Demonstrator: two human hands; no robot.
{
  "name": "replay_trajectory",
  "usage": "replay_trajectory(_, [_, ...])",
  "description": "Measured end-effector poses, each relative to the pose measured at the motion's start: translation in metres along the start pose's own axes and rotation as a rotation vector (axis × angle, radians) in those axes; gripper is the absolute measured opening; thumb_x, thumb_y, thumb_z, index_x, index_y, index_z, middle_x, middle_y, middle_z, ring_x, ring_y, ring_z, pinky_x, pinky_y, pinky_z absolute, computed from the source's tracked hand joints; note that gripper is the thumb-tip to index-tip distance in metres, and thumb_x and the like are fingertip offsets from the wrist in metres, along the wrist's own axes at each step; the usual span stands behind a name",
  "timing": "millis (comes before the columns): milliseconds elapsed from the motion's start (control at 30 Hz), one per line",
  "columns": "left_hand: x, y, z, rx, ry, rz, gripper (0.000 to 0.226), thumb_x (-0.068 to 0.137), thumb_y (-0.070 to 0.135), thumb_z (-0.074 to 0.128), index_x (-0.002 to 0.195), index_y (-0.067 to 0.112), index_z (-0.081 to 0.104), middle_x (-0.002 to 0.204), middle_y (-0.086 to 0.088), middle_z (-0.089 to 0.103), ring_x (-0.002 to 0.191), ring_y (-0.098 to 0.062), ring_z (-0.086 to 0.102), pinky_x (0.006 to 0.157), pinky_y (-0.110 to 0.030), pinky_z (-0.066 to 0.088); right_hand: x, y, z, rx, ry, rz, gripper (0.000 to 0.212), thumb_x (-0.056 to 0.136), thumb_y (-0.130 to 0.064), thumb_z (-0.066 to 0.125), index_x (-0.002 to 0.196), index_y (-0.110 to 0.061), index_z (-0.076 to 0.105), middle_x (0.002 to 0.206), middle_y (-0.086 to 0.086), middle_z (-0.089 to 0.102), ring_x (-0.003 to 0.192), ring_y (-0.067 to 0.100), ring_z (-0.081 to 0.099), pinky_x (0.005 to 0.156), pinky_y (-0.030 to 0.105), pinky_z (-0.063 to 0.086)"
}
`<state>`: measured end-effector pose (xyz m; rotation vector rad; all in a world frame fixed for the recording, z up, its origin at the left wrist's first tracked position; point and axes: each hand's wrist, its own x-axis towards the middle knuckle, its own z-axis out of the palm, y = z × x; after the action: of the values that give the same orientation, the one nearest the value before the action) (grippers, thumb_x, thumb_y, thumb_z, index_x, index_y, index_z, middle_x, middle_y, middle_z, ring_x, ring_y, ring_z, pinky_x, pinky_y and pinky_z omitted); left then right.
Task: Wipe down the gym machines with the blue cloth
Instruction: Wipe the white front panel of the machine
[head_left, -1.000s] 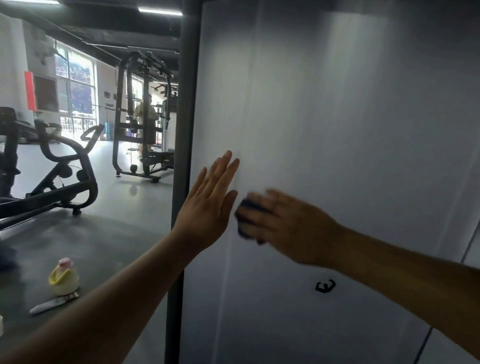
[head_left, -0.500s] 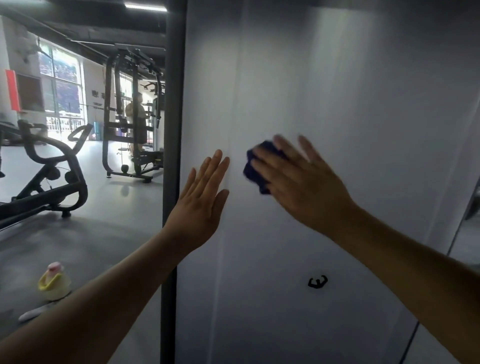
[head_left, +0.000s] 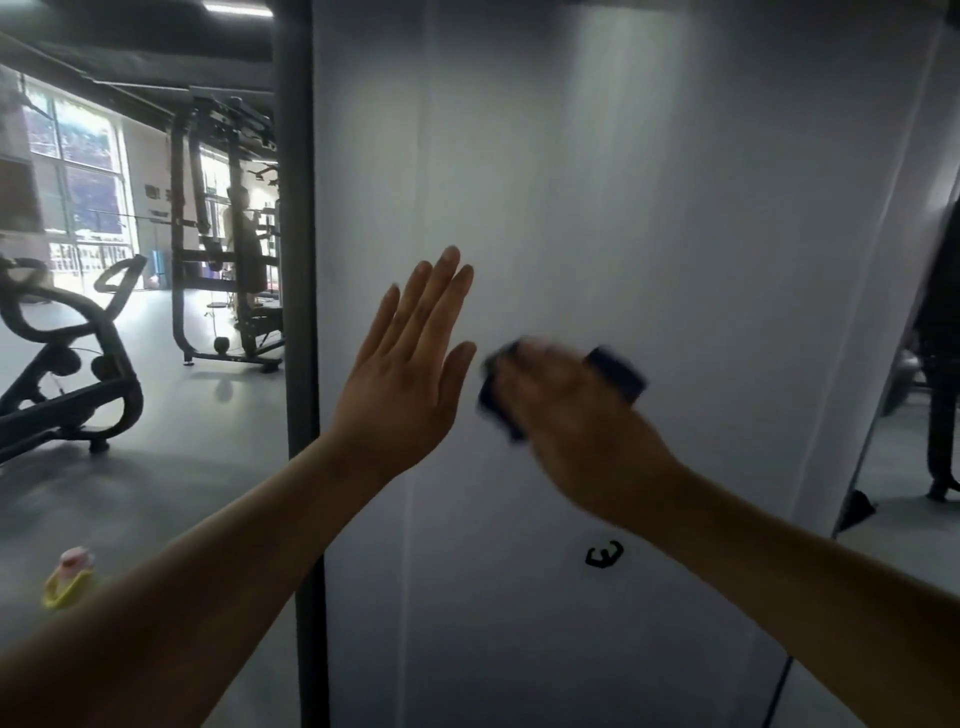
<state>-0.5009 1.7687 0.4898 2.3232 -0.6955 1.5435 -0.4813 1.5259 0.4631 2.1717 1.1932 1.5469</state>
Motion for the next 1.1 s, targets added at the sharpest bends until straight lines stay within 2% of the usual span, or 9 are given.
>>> replay_trajectory(100, [0.008,-0.001,0.005,0.039,-0.019,0.059,0.065,0.119,0.025,0.043,0.175,0.012,0.015,0.184,-0.004,0.005,0.170,-0.021,0.001,0.137,-0.054,0.013,-0.020,0.005,0.001,0.000,-0.185,-0.340,0.071,0.103,0.001,0.045,0.171,-0.012,0.026,0.176,0.010,0.026,0.164,0.028,0.024,0.135,0.042,0.007])
replay_trajectory(300, [0.005,0.003,0.014,0.071,0.005,0.040,0.063,0.119,0.025,0.040,0.175,0.013,0.013,0.184,-0.004,0.003,0.170,-0.025,-0.003,0.138,-0.055,0.010,-0.003,0.047,-0.027,0.063,0.228,0.302,0.059,0.108,0.001,0.058,0.164,-0.008,0.042,0.171,0.015,0.039,0.163,0.036,0.027,0.132,0.055,0.026])
replay_trajectory(467, [0.005,0.005,0.017,0.067,0.014,0.030,0.062,0.119,0.026,0.036,0.175,0.012,0.013,0.184,-0.005,0.003,0.170,-0.028,-0.002,0.136,-0.059,0.011,-0.031,0.031,-0.011,-0.078,-0.188,-0.403,0.067,0.108,-0.003,0.047,0.171,-0.017,0.030,0.177,0.008,0.027,0.165,0.031,0.022,0.136,0.046,0.012])
replay_trajectory(633, [0.005,0.008,0.016,0.087,0.035,0.020,0.062,0.119,0.025,0.037,0.175,0.011,0.015,0.184,-0.006,0.005,0.170,-0.027,-0.001,0.137,-0.058,0.012,-0.014,0.054,-0.034,0.040,0.219,0.319,0.050,0.112,-0.010,0.057,0.161,-0.009,0.048,0.170,0.011,0.041,0.163,0.034,0.027,0.132,0.054,0.027])
replay_trajectory(667, [0.005,0.010,0.016,0.091,0.044,0.018,0.062,0.119,0.023,0.039,0.175,0.011,0.016,0.184,-0.006,0.006,0.171,-0.027,0.000,0.137,-0.058,0.012,-0.015,0.041,-0.028,0.019,0.197,0.308,0.053,0.111,-0.009,0.060,0.162,-0.009,0.046,0.171,0.013,0.039,0.164,0.037,0.026,0.132,0.056,0.026])
replay_trajectory(800, [0.010,0.014,0.013,0.129,0.075,0.031,0.059,0.118,0.026,0.044,0.172,0.010,0.027,0.182,-0.012,0.017,0.170,-0.030,0.009,0.136,-0.058,0.016,-0.031,0.029,-0.010,-0.043,-0.176,-0.348,0.069,0.108,-0.010,0.062,0.169,-0.016,0.032,0.177,0.009,0.029,0.165,0.034,0.022,0.134,0.051,0.020])
replay_trajectory(900, [0.019,0.021,0.013,0.175,0.084,0.050,0.061,0.118,0.035,0.045,0.172,0.012,0.029,0.181,-0.015,0.019,0.169,-0.034,0.011,0.136,-0.058,0.015,-0.013,0.070,-0.031,0.011,0.087,-0.026,0.052,0.112,-0.015,0.061,0.162,-0.014,0.048,0.169,0.010,0.044,0.160,0.034,0.035,0.132,0.049,0.028])
replay_trajectory(1000, [0.032,0.035,0.017,0.190,0.077,0.089,0.065,0.118,0.041,0.043,0.174,0.014,0.024,0.183,-0.011,0.013,0.170,-0.032,0.005,0.136,-0.059,0.013,-0.010,0.067,-0.045,0.071,0.270,0.469,0.051,0.114,-0.015,0.056,0.165,-0.014,0.043,0.174,0.009,0.034,0.166,0.032,0.020,0.133,0.056,0.021])
replay_trajectory(1100, [0.038,0.044,0.023,0.196,0.079,0.111,0.066,0.118,0.041,0.043,0.174,0.014,0.022,0.183,-0.009,0.011,0.170,-0.034,0.003,0.136,-0.059,0.014,-0.025,0.038,-0.020,-0.025,0.041,0.101,0.062,0.112,-0.011,0.056,0.169,-0.015,0.033,0.177,0.012,0.026,0.166,0.037,0.016,0.132,0.057,0.022])
